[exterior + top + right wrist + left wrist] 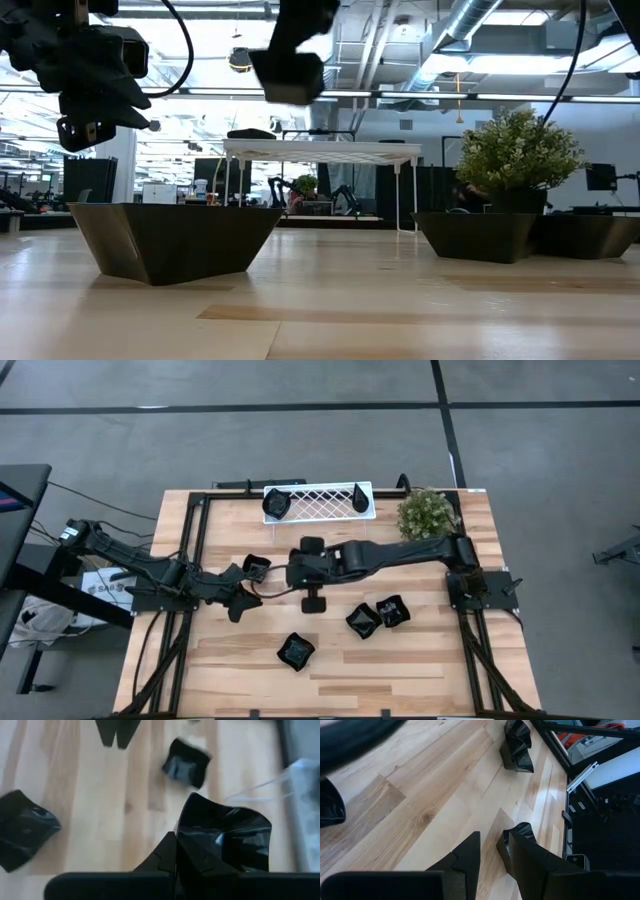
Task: Pick & Place Mini shaped plates
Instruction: Put the black distorted square plate on the shelf
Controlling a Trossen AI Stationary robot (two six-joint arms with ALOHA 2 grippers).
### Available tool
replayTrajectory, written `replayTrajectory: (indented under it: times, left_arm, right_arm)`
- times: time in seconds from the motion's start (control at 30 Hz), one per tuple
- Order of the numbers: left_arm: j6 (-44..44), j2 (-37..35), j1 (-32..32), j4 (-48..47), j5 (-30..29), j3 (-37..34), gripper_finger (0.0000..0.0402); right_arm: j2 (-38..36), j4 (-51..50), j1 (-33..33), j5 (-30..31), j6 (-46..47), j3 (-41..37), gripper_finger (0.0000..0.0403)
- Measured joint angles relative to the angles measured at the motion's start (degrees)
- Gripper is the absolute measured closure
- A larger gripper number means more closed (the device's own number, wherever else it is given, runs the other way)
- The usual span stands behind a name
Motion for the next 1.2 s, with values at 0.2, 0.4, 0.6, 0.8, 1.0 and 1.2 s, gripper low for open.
replayTrajectory:
  times: [0.2,0.4,0.6,0.8,1.0,1.2]
  left_arm:
    - [0.03,0.0,0.02,-0.02,-0.11,-0.02,0.0298]
    - [1.27,0.0,0.04,-0.24,-3.68,-0.02,0.0298]
    - [1.27,0.0,0.59,-0.43,-7.93,-0.02,0.0298]
    - [1.28,0.0,3.47,-0.44,-8.24,-0.02,0.0298]
    - [1.27,0.0,5.32,-0.44,-8.21,-0.02,0.0298]
    - [1.27,0.0,6.05,-0.44,-8.4,-0.04,0.0298]
  right_arm:
    - [-0.07,-3.06,-3.12,3.49,-10.97,6.68,0.0402]
    - [-0.07,-2.7,-9.68,2.92,-16.78,7.22,0.0402]
    - [0.13,-2.45,-17.03,1.77,-18.8,7.22,0.0403]
    - [0.12,-1.92,-22.04,-4.69,-22.11,6.69,0.0403]
    - [0.13,1.27,-24.63,-5.89,-23.79,1.76,0.0403]
    - [0.31,6.55,-25.0,-5.9,-24.41,-3.13,0.0403]
